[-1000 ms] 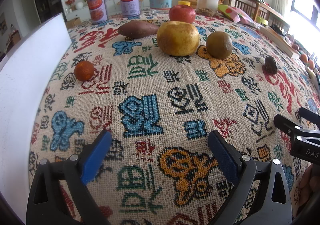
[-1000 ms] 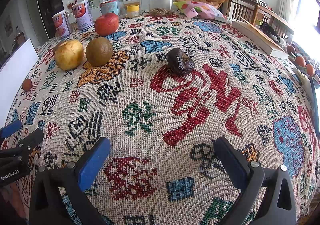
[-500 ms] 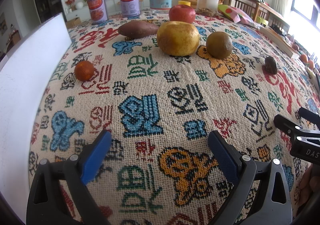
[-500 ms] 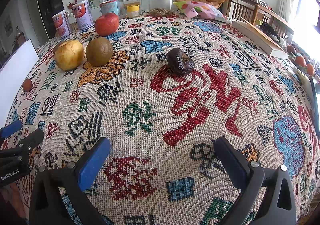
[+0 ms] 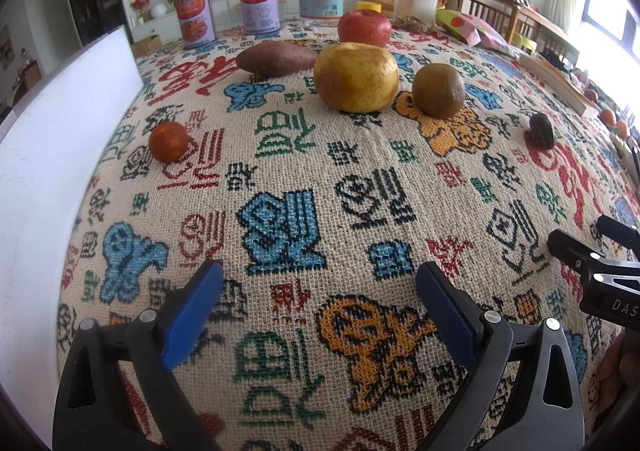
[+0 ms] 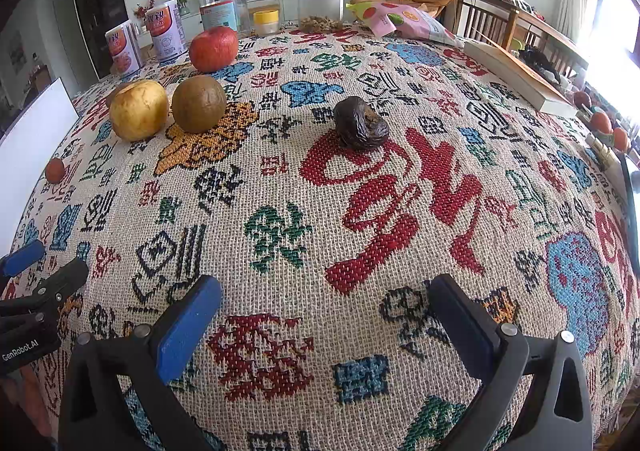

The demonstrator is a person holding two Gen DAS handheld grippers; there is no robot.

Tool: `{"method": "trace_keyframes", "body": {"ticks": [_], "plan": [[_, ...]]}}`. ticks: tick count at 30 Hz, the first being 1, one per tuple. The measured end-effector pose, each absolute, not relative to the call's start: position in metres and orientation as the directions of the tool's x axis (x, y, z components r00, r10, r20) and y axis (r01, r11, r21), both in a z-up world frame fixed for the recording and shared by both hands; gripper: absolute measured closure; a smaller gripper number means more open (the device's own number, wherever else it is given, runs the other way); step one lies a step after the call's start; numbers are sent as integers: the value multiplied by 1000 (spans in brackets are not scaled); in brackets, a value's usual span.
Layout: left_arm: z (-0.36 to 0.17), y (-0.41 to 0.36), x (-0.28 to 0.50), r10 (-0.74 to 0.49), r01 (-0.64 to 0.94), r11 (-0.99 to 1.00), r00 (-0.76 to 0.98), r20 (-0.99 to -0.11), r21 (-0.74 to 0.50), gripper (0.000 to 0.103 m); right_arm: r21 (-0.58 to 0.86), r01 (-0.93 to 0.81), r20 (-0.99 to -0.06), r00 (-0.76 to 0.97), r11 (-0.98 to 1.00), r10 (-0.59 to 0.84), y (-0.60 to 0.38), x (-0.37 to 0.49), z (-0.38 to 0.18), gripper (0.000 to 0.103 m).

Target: Organize fruits

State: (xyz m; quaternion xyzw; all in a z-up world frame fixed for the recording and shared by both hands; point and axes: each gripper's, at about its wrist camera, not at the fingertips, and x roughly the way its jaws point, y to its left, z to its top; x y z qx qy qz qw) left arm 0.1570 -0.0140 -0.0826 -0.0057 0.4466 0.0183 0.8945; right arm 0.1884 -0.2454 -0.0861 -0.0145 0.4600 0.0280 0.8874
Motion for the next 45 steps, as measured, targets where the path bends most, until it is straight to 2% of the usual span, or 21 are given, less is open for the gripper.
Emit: {"method": "trace_keyframes", "body": {"ticks": [18, 23, 28, 34, 36, 42, 44, 45], "plan": [[-82, -14, 157, 26, -38, 999, 600, -800, 4, 4, 0, -63, -817, 575, 998, 37, -246, 188, -86, 0], [-80, -1, 144, -49, -16, 997, 605, -795, -73, 6, 1, -63, -818, 575, 998, 37, -245, 189, -85, 0], [-75, 35, 124, -11, -150, 979, 636, -772, -137, 6, 0, -63, -818, 575, 998, 37, -246, 188, -87, 0], [-73, 89, 182, 83, -321, 936, 599, -796, -143, 6, 0, -63, -817, 575, 998, 37, -247, 186, -88, 0], [-78, 101, 194, 70, -339, 926, 588, -806, -167, 7, 2, -63, -817, 575, 998, 38, -246, 188, -83, 0], [-82, 101, 219, 105, -297, 950, 602, -791, -100, 8, -1, -63, -818, 575, 998, 36, -246, 188, -86, 0], [-83, 99, 228, 121, -290, 954, 607, -785, -77, 10, -1, -64, -818, 574, 998, 36, -246, 189, -84, 0], [-82, 98, 230, 135, -293, 954, 611, -780, -64, 22, -1, -64, -818, 574, 998, 36, -246, 189, -85, 0]]}}
